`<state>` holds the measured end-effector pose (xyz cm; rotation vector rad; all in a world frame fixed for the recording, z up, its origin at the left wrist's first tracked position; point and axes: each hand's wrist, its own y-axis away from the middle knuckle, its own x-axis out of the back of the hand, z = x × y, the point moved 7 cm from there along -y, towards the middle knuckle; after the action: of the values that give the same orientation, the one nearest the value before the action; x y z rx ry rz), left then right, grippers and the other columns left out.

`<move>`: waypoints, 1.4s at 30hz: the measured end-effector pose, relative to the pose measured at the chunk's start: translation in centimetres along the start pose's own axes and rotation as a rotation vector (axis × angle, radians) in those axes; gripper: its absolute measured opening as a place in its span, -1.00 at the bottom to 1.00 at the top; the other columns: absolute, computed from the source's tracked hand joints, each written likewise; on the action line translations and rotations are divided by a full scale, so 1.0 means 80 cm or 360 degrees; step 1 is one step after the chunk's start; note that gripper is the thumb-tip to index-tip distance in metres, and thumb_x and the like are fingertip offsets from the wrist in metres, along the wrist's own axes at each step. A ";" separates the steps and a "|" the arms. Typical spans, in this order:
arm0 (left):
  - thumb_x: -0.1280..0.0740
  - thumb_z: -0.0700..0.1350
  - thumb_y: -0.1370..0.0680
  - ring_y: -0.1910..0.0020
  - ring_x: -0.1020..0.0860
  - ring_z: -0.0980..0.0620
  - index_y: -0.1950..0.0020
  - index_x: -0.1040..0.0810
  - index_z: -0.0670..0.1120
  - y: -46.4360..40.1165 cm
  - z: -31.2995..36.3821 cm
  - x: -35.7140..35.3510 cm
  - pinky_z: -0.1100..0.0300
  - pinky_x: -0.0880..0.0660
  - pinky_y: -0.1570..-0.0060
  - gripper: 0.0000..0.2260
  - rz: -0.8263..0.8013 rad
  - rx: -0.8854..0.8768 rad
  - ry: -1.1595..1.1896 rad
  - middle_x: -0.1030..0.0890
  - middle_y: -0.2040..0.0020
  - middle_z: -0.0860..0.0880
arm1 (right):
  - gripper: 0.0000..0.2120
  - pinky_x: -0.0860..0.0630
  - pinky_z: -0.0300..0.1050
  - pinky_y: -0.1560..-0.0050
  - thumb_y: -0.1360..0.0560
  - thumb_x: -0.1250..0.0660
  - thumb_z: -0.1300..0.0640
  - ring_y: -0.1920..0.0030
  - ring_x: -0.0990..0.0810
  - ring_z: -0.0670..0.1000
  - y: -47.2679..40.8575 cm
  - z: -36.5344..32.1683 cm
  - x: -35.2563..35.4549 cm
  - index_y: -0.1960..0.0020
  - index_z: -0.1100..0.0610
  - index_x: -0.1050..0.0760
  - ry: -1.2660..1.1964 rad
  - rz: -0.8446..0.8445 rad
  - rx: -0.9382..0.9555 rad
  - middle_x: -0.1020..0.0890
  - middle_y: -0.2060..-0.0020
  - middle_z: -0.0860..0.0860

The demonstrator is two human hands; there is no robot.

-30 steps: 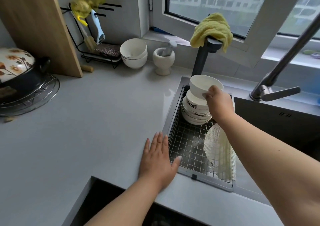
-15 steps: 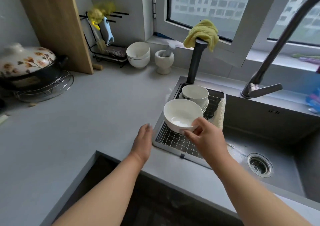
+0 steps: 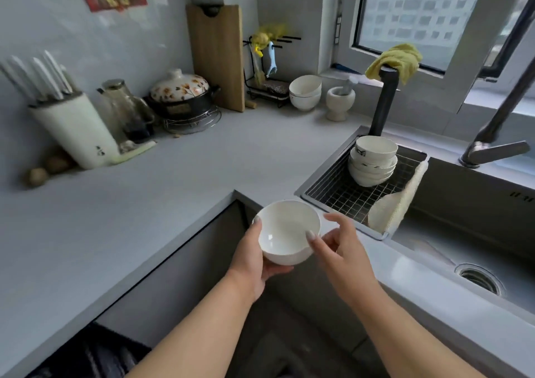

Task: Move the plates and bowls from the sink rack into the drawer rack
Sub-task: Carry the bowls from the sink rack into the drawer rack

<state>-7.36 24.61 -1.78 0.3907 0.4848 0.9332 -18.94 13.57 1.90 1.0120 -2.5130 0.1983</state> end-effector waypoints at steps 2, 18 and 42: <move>-0.05 0.21 -0.63 0.05 -0.61 -0.12 -0.14 -0.53 0.02 0.031 -0.005 0.024 0.09 -0.54 0.28 -0.62 0.0074 -0.0032 0.0060 -0.63 -0.03 -0.15 | -0.50 -0.44 -0.19 0.30 -0.44 -0.26 -0.25 0.22 -0.58 0.00 0.017 0.000 -0.022 -0.26 -0.02 -0.29 -0.0295 -0.0207 -0.0190 -0.57 0.15 0.04; -0.10 0.20 -0.62 0.25 -0.62 -0.09 -0.10 -0.54 -0.02 0.242 -0.034 0.307 0.10 -0.51 0.35 -0.64 0.0853 -0.0349 0.0396 -0.64 0.07 -0.13 | -0.68 -0.56 0.01 0.09 -0.50 -0.29 0.06 0.20 -0.60 0.14 0.182 -0.111 -0.271 -0.15 0.25 -0.48 -0.0999 -0.1158 -0.0530 -0.61 0.16 0.21; -0.05 0.05 -0.67 -0.05 -0.52 -0.19 0.19 -0.43 -0.11 0.684 -0.282 0.847 0.08 -0.31 0.08 -0.65 0.2244 0.0173 -0.0226 -0.51 0.17 -0.08 | -0.81 -0.56 -0.03 0.19 -0.52 -0.30 0.04 0.15 -0.58 0.16 0.598 -0.181 -0.696 0.00 0.16 -0.49 -0.0087 -0.1755 -0.0377 -0.58 0.11 0.24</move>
<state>-22.15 113.21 -7.35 0.9283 0.0550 2.2155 -11.16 87.29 -8.01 2.0831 -1.6132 -0.4417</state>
